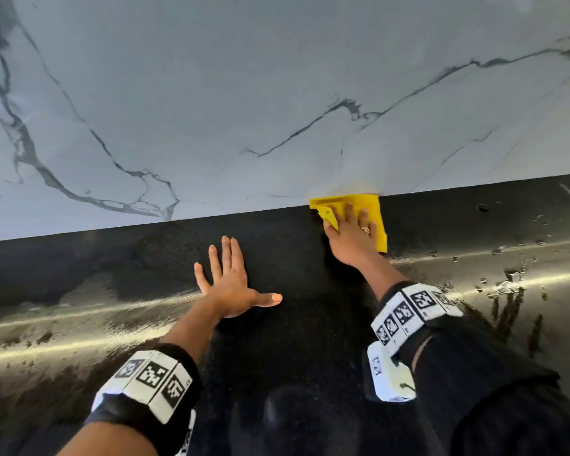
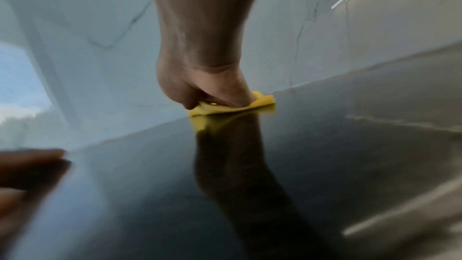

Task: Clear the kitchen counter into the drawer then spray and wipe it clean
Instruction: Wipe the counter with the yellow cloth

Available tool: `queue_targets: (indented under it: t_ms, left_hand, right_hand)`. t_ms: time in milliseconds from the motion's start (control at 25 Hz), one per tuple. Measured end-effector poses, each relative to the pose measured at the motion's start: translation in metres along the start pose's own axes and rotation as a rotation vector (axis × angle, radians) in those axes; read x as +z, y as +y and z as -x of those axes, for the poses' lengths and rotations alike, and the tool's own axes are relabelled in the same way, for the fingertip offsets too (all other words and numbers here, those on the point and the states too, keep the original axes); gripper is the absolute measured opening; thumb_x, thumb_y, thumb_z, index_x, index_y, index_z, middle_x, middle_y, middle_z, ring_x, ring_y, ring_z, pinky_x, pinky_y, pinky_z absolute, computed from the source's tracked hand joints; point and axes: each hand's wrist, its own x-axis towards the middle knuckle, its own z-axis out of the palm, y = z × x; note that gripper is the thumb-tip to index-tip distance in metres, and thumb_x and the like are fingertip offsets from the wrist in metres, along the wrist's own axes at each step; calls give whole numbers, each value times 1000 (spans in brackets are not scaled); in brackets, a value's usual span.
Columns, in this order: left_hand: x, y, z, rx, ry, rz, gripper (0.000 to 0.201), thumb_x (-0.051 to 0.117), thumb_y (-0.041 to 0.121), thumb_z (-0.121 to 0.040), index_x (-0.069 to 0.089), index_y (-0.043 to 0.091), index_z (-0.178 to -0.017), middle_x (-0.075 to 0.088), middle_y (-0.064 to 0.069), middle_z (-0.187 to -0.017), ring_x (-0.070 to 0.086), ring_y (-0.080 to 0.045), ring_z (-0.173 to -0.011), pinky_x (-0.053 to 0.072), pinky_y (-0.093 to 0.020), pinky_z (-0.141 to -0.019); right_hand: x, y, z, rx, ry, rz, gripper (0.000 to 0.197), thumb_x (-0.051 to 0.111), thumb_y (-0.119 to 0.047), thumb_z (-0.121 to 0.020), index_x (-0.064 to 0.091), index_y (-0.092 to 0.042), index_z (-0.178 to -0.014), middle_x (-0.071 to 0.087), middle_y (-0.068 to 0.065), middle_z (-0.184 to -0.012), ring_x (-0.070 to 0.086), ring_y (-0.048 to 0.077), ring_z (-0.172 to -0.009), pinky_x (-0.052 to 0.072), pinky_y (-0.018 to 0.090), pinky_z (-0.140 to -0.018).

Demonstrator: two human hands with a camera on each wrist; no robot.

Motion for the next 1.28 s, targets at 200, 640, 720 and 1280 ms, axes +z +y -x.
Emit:
queue_targets:
  t_ms: [200,640,720,1280]
  left_hand:
    - [6,-16,16,-154,207,123,161,70,83,-46,-33,9,-146,-39,-10,-153,-38,-25,-140,-25,-51,-110]
    - [11,42,13,155,27,-62,128,63,76,-68,-18,27,-153,-37,-5,-154,-34,-25,-142,-17,-55,-116]
    - [23,77,9,266,-76,-79,128,61,80,-67,-24,33,-150,-37,-1,-154,-35,-24,-142,-18,-56,-115]
    - [35,133,1,200,-315,-236,132,71,78,-58,-30,52,-140,-51,2,-144,-43,-30,-135,-22,-66,-107]
  right_hand:
    - [59,-143,12,42,-79,-78,73,29,-46,-101,-5,-12,-157,-22,17,-161,-24,45,-144,-14,60,-115]
    - [1,-2,26,-523,-241,189,67,31,-46,-105,-3,-22,-157,-10,-7,-164,-12,17,-151,-11,30,-118]
    - [-34,76,9,-226,-90,109,65,32,-44,-105,3,-18,-158,-4,1,-165,-5,22,-152,-6,31,-120]
    - [-41,218,107,228,54,58,55,27,-43,-106,6,-38,-156,-20,-1,-162,-15,30,-150,-6,48,-121]
